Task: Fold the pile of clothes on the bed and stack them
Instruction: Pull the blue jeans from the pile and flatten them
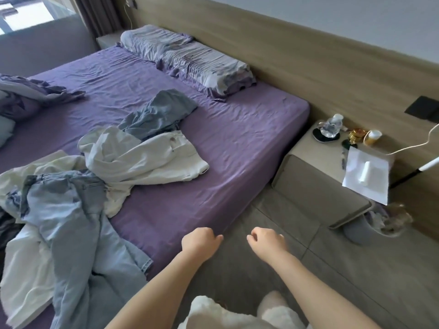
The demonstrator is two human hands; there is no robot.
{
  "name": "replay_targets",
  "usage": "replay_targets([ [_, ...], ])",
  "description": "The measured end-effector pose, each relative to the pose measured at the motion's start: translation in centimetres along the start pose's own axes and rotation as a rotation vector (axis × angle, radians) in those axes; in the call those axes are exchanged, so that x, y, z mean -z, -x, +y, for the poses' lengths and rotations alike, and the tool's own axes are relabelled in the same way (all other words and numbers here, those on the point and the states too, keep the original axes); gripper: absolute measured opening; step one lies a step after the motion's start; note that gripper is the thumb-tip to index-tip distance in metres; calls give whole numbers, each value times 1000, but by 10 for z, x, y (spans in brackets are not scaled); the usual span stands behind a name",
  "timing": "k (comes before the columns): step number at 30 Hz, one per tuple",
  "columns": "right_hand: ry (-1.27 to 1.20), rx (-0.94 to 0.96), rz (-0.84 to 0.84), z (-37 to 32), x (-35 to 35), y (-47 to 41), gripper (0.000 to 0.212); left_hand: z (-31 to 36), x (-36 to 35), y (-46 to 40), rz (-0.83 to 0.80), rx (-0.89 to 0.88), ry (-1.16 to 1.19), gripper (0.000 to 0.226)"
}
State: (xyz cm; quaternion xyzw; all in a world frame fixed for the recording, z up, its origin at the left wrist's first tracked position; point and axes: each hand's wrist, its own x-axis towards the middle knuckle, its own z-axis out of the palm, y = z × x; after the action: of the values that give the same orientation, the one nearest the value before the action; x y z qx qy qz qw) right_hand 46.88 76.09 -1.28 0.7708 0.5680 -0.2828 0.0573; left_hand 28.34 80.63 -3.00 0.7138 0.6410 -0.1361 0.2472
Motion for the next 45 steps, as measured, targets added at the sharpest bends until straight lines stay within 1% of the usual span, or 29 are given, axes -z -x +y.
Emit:
replay_targets([
  [7, 25, 41, -38, 25, 31, -56, 31, 25, 13, -49, -22, 89, 37, 42],
  [11, 50, 82, -52, 51, 60, -96, 31, 55, 21, -72, -51, 177, 104, 39],
  [17, 113, 138, -126, 85, 104, -156, 30, 107, 36, -102, -37, 286, 212, 41],
  [25, 188, 264, -173, 83, 140, -220, 29, 148, 45, -130, -24, 370, 280, 43],
  [29, 213, 293, -196, 71, 145, -242, 30, 143, 52, -145, -36, 392, 304, 42],
  [35, 232, 304, -199, 45, 153, -275, 27, 115, 62, -183, -72, 402, 307, 38],
  [38, 257, 309, -196, 31, 163, -290, 26, 104, 74, -204, -74, 411, 346, 38],
  [42, 262, 294, -170, 3, 176, -314, 27, 88, 96, -233, -91, 379, 354, 39],
  [45, 238, 284, -189, -16, 174, -325, 28, 75, 109, -251, -106, 356, 346, 39],
])
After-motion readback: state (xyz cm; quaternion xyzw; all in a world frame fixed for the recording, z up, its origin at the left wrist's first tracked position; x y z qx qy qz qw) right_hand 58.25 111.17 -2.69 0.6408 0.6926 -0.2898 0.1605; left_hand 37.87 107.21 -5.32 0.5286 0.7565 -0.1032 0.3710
